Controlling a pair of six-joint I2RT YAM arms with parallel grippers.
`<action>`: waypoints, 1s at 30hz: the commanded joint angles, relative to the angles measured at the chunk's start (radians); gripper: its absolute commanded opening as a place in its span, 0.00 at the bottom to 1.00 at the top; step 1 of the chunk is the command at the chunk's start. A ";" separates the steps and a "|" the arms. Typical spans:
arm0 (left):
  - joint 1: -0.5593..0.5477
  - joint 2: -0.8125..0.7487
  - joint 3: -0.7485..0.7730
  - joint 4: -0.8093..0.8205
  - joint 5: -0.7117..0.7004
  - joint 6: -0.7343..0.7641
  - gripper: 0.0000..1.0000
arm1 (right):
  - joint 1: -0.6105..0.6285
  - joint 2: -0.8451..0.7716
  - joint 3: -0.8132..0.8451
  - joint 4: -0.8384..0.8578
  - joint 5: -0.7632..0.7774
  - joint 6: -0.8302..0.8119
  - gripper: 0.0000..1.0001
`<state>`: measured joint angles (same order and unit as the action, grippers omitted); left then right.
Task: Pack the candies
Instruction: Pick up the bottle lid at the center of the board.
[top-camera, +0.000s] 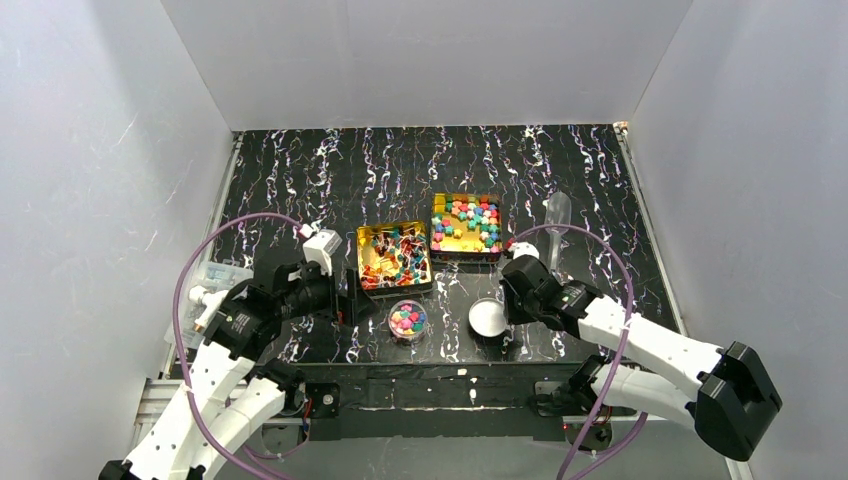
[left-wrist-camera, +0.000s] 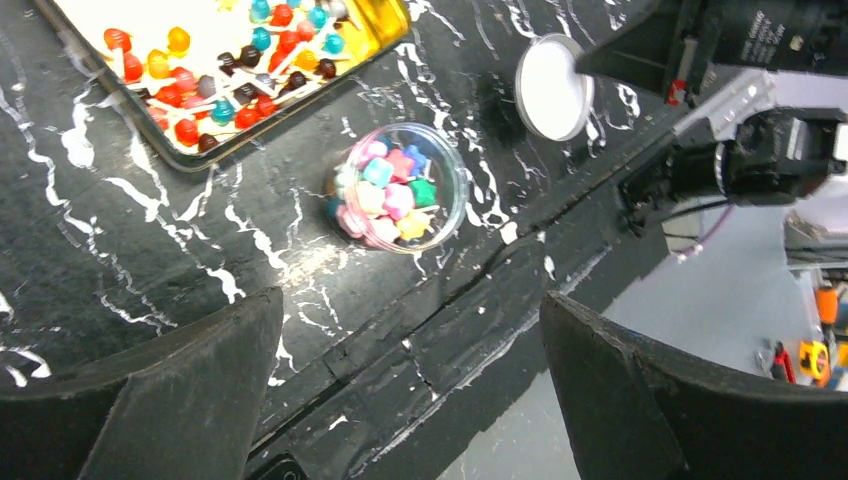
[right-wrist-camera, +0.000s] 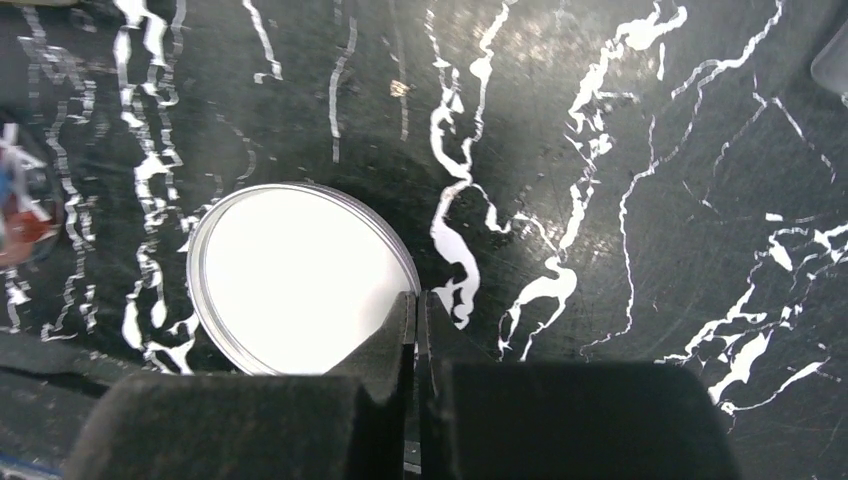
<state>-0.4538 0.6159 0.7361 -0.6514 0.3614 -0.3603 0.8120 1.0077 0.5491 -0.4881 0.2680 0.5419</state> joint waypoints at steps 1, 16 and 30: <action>0.004 0.017 0.071 0.003 0.159 0.047 0.99 | 0.004 -0.018 0.113 -0.031 -0.069 -0.078 0.01; -0.191 0.101 0.300 -0.106 0.218 0.351 0.99 | 0.004 0.171 0.378 -0.033 -0.669 -0.239 0.01; -0.388 -0.041 0.229 -0.061 0.364 0.823 0.96 | 0.020 0.353 0.434 0.021 -1.169 -0.272 0.01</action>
<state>-0.8341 0.6220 0.9939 -0.7319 0.5987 0.3019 0.8139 1.3373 0.9298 -0.5186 -0.6998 0.2817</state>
